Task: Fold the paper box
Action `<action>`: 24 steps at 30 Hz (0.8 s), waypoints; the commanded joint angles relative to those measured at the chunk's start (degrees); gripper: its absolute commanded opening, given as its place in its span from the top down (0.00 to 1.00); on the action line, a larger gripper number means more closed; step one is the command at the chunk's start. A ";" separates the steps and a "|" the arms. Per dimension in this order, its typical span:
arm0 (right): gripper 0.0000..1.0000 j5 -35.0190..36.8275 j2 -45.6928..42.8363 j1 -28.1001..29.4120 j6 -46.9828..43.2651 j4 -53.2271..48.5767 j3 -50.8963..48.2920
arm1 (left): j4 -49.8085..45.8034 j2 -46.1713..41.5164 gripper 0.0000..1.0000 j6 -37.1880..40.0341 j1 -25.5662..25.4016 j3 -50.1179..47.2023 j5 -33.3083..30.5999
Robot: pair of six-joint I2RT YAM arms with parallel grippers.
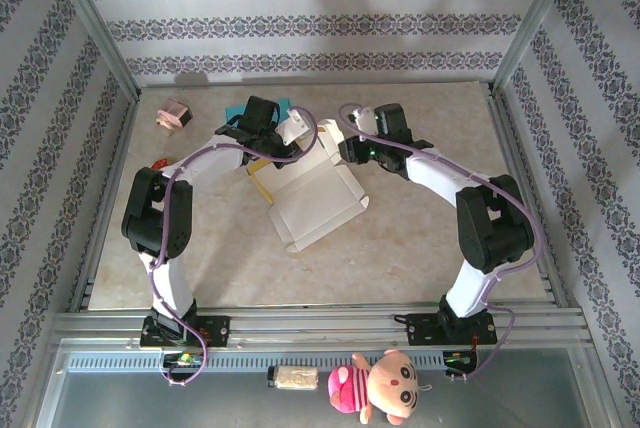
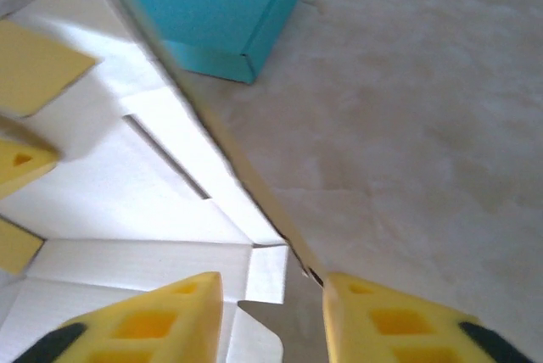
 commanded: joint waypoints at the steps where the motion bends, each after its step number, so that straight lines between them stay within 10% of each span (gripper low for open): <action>1: 0.57 0.34 -2.43 -0.70 6.24 0.37 -1.55 | 0.75 -0.37 0.81 -0.41 -1.13 -1.17 0.66; 8: 0.54 -1.75 -5.45 0.92 29.86 5.44 -10.19 | 0.03 0.01 0.81 -0.16 -1.06 -0.53 0.57; 15: 0.45 -2.89 0.17 1.78 30.53 7.49 -6.51 | -0.21 0.05 0.81 -0.05 -1.05 -0.51 0.94; 24: 0.55 -2.77 5.90 2.80 30.17 14.49 -4.56 | -0.03 0.27 0.81 -0.14 -1.12 -0.25 0.91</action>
